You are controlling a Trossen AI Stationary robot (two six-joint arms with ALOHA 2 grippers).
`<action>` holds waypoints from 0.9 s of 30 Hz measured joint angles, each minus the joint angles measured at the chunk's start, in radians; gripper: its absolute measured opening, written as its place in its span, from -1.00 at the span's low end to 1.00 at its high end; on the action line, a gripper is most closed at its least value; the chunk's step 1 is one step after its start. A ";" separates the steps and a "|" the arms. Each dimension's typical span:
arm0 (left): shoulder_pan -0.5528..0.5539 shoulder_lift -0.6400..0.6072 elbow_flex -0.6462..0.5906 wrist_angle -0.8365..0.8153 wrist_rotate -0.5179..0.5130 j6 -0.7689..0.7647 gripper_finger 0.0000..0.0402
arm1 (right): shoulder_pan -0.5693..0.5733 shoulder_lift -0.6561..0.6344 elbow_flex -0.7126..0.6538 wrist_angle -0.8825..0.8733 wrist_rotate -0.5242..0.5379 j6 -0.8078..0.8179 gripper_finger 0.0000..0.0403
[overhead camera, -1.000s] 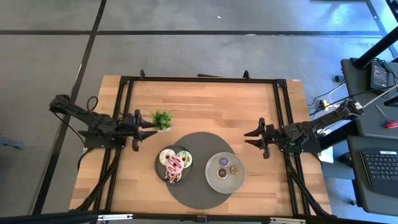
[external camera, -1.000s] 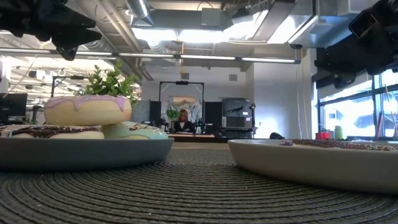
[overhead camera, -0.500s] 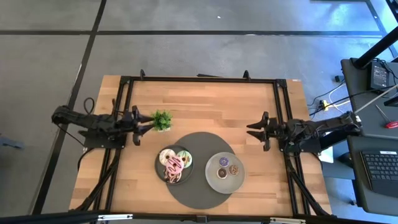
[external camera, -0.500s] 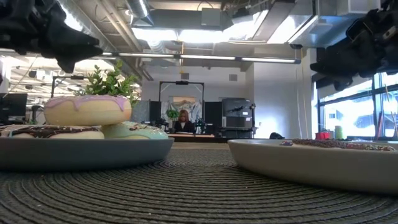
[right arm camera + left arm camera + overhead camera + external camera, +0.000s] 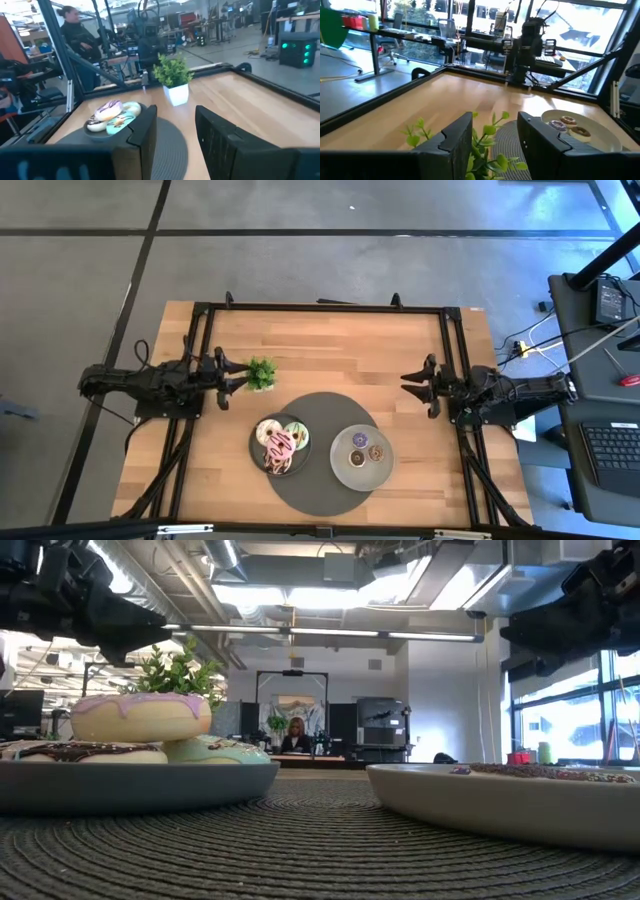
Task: Pick & Place donuts
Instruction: Return to Home Position
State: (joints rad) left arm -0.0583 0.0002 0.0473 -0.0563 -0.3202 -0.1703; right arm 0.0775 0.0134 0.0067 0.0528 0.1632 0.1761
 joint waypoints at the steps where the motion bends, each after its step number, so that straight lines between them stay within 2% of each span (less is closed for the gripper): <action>1: 0.010 0.000 -0.003 0.005 0.018 0.001 -0.24 | -0.007 -0.006 0.000 -0.004 -0.001 -0.003 -0.33; 6: 0.056 0.000 -0.039 0.100 0.120 0.018 -0.24 | -0.052 -0.012 0.000 -0.005 -0.008 -0.001 -0.33; 14: 0.129 0.001 -0.039 0.097 0.158 0.027 -0.23 | -0.093 -0.012 0.000 -0.011 -0.053 -0.001 -0.33; 21: 0.141 0.005 -0.039 0.091 0.185 0.028 -0.24 | -0.114 -0.012 0.000 -0.012 -0.055 -0.038 -0.33; 27: 0.141 0.005 -0.039 0.091 0.185 0.027 -0.25 | -0.123 -0.012 0.000 -0.012 -0.053 -0.165 -0.33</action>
State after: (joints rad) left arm 0.0830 0.0055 0.0082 0.0348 -0.1352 -0.1429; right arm -0.0452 0.0013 0.0067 0.0406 0.1100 0.0111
